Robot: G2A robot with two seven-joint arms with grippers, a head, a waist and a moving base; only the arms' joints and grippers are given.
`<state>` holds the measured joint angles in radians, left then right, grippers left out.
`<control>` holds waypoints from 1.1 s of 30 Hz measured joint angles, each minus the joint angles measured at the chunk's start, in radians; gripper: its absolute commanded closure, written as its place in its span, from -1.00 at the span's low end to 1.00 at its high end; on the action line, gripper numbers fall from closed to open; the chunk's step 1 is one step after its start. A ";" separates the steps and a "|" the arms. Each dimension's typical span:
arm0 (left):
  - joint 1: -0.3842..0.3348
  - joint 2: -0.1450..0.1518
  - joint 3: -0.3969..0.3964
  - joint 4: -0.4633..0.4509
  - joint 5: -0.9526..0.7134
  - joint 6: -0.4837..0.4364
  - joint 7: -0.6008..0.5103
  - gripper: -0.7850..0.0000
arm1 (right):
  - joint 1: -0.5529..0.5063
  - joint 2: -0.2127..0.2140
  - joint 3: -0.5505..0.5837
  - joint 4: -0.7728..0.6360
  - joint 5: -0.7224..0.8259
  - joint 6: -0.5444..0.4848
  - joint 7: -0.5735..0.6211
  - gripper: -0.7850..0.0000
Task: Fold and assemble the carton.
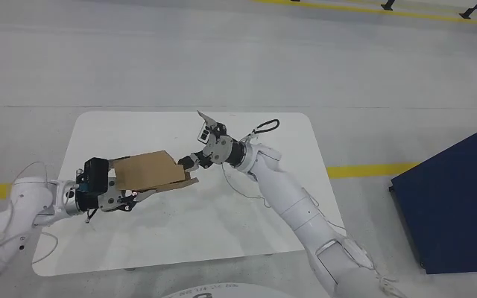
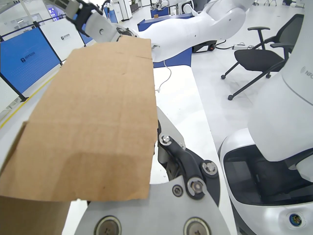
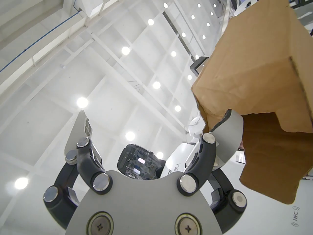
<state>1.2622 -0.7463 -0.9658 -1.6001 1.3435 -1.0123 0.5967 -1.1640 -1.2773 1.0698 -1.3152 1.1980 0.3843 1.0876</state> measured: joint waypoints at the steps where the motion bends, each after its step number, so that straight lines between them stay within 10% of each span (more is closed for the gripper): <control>1: -0.004 -0.002 0.003 0.005 -0.007 0.000 -0.003 1.00 | -0.002 0.004 0.007 -0.014 -0.026 -0.003 -0.017 -1.00; 26: 0.020 -0.012 -0.013 -0.050 -0.039 0.000 -0.047 1.00 | 0.081 -0.035 -0.141 0.034 -0.063 0.007 -0.040 -1.00; 33: 0.023 -0.009 -0.024 -0.019 -0.039 0.000 -0.021 1.00 | 0.018 -0.009 -0.024 -0.016 -0.034 -0.086 0.043 -1.00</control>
<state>1.2850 -0.7553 -0.9897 -1.6188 1.3043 -1.0123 0.5758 -1.1457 -1.2867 1.0461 -1.3310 1.1644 0.2987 1.1305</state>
